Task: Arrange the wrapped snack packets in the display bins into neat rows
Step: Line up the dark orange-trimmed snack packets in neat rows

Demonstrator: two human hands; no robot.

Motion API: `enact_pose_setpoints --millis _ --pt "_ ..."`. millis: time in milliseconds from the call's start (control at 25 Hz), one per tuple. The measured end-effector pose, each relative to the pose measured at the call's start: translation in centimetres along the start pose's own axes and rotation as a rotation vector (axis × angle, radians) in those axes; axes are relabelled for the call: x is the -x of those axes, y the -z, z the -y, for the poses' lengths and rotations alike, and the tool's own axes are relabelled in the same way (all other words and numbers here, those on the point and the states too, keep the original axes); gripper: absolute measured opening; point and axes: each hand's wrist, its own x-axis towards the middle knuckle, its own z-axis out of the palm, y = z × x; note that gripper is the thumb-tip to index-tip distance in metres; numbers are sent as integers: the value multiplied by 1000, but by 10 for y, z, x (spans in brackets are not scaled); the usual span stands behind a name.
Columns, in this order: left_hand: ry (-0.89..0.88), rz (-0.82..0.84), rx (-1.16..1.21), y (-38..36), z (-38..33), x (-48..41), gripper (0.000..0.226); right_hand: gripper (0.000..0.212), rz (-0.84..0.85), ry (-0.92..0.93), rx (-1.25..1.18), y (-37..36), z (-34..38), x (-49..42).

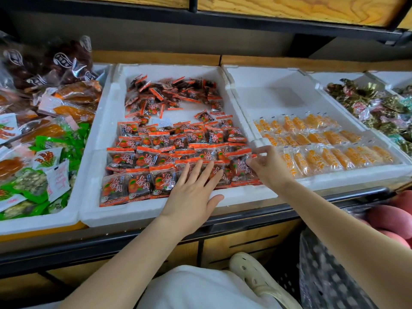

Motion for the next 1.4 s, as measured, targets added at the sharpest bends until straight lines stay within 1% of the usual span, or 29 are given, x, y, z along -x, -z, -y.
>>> enact_pose_setpoints --millis 120,200,280,360,440,600,640,680,760,800,840,880,1080,1240,1280,1400 --pt "1 -9 -16 -7 2 0 59 31 47 43 103 -8 -4 -5" --pt "2 -17 -19 -8 3 0 59 33 66 58 126 -8 -5 -6" --pt "-9 -28 -49 -10 5 -1 61 38 57 55 98 -7 -5 -6" --pt "-19 -49 -68 -13 6 -2 64 42 28 10 24 -8 -6 -7" --pt "-31 -13 -108 -15 6 -1 67 42 20 -11 9 -8 -7 -7" --pt "-38 -59 -118 -12 4 -1 61 40 27 -25 3 -10 -7 -8" --pt "-50 -84 -110 -13 5 -1 61 38 24 12 55 -11 -7 -6" --pt "-45 -77 -96 -12 5 -1 61 37 13 86 174 -12 -8 -4" --pt "-35 -77 -90 -11 6 0 61 42 -17 312 498 -13 -9 1" --pt "-36 -82 -93 -11 5 0 61 46 2 421 630 -13 -10 5" --pt "-36 -83 -90 -12 6 0 61 49 40 508 712 -14 -13 10" --pt "-39 -79 -91 -12 6 0 61 51 87 538 743 -14 -16 14" --pt "-21 -26 -121 -12 6 -2 61 67 180 469 855 -10 -25 24" --pt "-18 -5 -139 -10 6 0 62 76 188 469 976 -6 -16 33" --pt "-21 -19 -135 -10 6 -1 62 73 183 489 1014 -5 -15 35" --pt "-11 -18 -132 -7 3 0 62 54 165 548 1068 5 -17 41"
